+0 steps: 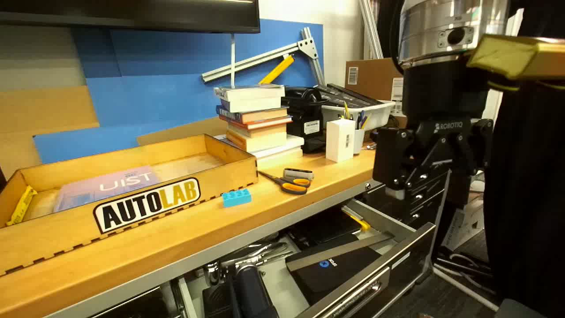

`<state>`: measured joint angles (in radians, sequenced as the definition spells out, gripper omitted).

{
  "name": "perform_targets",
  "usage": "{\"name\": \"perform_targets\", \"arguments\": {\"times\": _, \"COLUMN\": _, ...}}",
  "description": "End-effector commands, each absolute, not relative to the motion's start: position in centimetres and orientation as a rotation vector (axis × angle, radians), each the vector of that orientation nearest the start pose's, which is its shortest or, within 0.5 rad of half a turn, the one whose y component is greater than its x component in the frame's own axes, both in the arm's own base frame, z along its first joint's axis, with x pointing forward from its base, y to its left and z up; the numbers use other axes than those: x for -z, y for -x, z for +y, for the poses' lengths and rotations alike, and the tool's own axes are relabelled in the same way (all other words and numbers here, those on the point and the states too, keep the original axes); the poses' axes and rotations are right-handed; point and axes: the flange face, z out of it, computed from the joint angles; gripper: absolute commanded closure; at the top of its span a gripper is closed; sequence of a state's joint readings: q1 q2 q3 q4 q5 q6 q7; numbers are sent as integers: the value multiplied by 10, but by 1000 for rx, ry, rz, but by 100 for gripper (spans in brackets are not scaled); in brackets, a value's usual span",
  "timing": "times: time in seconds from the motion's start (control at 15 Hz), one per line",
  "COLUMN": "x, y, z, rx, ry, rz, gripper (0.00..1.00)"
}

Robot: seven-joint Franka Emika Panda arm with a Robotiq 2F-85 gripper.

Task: Put the blue object inside the drawer.

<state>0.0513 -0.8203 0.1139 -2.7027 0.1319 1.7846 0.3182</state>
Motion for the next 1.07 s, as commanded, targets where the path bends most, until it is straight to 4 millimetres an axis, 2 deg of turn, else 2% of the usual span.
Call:
{"name": "perform_targets", "arguments": {"times": 0.0, "x": -454, "y": -289, "z": 59, "rx": -164, "ry": 3096, "rz": 354, "gripper": 0}}
{"name": "perform_targets", "arguments": {"times": 0.73, "x": -455, "y": -289, "z": 59, "rx": -162, "ry": 3096, "rz": 353, "gripper": 0}}
{"name": "perform_targets", "arguments": {"times": 0.87, "x": -470, "y": -311, "z": 63, "rx": -124, "ry": 3113, "rz": 376, "gripper": 0}}
{"name": "perform_targets", "arguments": {"times": 1.0, "x": -487, "y": -343, "z": 72, "rx": -68, "ry": 3138, "rz": 315, "gripper": 0}}
